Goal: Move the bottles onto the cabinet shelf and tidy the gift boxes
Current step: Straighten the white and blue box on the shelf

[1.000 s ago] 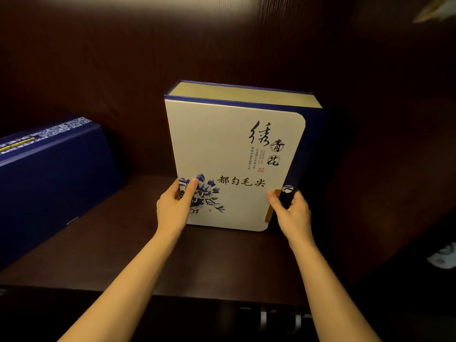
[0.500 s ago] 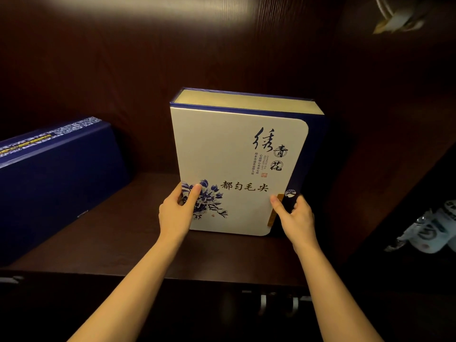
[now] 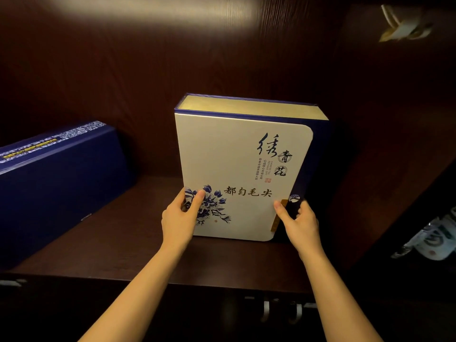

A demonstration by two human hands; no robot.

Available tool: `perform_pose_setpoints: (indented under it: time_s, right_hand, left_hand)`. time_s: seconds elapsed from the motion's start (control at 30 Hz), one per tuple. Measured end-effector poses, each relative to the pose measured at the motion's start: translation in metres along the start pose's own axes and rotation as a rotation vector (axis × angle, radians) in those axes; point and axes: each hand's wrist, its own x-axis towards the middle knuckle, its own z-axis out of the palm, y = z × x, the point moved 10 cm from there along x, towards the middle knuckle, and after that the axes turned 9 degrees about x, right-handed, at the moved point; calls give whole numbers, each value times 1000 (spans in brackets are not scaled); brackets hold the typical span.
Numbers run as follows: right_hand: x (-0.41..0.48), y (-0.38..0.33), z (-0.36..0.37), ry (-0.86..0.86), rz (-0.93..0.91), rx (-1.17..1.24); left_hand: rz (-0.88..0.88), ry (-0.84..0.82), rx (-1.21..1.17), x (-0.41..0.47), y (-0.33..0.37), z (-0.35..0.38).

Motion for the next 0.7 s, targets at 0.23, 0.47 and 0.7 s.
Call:
perform_pose_setpoints:
  time_s: [0.23,0.47,0.7]
  right_hand:
    - [2,1,-2,-11,19,-30]
    - [-20,-19,-16,-2,-21,35]
    - [-92,-59,-32,47,-75,70]
  left_hand:
    - [-6,-54,-1,-1,-1,4]
    - [-77,-85,-102,-13,-8,-15]
    - [-20,-139,-122,-55,7,-57]
